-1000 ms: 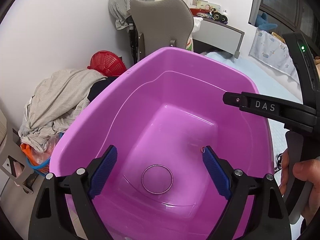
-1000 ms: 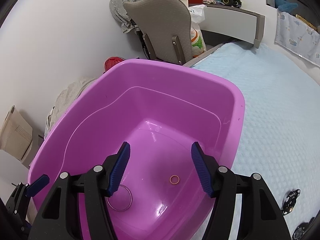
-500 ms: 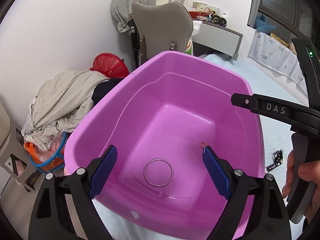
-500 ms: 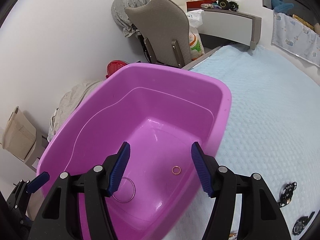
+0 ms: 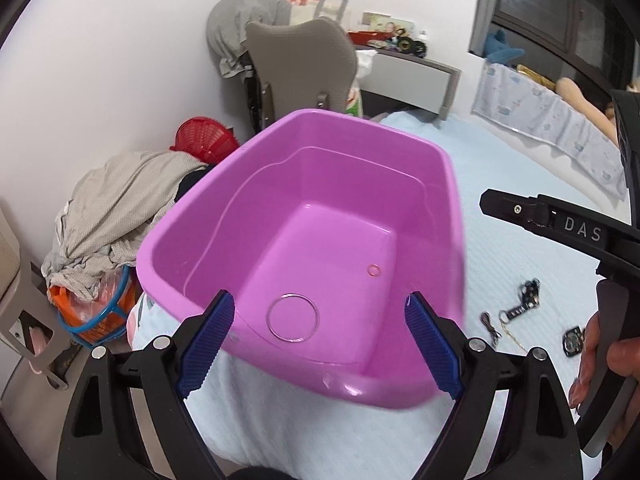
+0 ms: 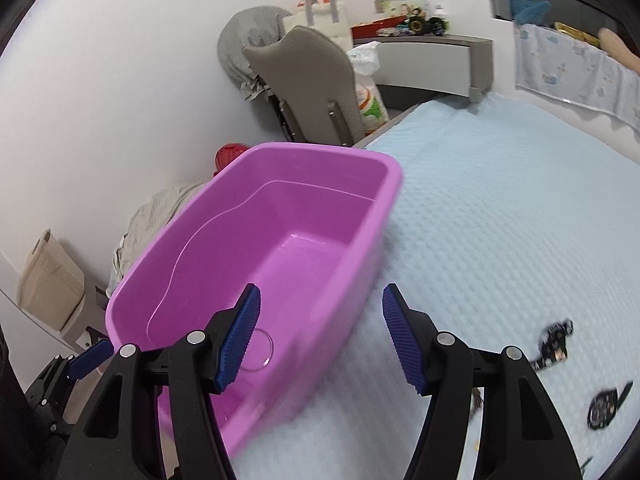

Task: Organize jewelry
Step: 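Withdraw both tools from the tub back over the bed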

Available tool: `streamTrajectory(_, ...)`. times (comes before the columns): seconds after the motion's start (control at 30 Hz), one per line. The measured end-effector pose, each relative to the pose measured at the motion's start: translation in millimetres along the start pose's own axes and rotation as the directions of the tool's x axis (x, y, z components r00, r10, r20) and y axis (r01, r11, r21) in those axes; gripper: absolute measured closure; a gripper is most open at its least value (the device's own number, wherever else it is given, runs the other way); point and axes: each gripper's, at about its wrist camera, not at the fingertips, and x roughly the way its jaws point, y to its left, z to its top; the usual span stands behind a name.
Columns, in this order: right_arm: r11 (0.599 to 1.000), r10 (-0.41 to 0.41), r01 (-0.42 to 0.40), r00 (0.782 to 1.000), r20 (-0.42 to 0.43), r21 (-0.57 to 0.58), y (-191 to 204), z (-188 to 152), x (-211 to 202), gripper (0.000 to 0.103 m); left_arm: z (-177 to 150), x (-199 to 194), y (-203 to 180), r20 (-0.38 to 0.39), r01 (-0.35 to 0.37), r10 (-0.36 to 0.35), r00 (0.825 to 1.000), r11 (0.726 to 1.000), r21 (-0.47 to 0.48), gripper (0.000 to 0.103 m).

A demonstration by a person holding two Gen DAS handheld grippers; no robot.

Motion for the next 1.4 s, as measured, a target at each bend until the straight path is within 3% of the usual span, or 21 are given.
streamTrajectory(0.4, 0.99, -0.05, 0.048, 0.999, 0.014, 0.136, -70, -92, -81, 0.042, -48, -43, -48, 0.012, 0.086, -0.087, 0.996, 0.993, 0.078, 0.018)
streamTrajectory(0.73, 0.961, -0.207, 0.205, 0.978, -0.005, 0.188, -118, -199, -148, 0.04, -92, -53, -84, -0.033, 0.141, -0.138, 0.99, 0.983, 0.115, 0.018)
streamTrajectory(0.87, 0.945, -0.249, 0.249, 0.968, -0.026, 0.212, -131, -241, -168, 0.034, -107, -55, -95, -0.048, 0.149, -0.144, 0.988, 0.98, 0.13, 0.018)
streamTrajectory(1.0, 0.933, -0.25, 0.249, 0.968, -0.033, 0.259, -143, -273, -180, 0.023, -128, -54, -106, -0.07, 0.16, -0.151, 0.986, 0.976, 0.146, 0.016)
streamTrajectory(1.4, 0.881, -0.27, 0.286, 0.958, -0.096, 0.378, -173, -344, -187, 0.019, -183, -29, -128, -0.146, 0.167, -0.144, 0.979, 0.973, 0.158, 0.015)
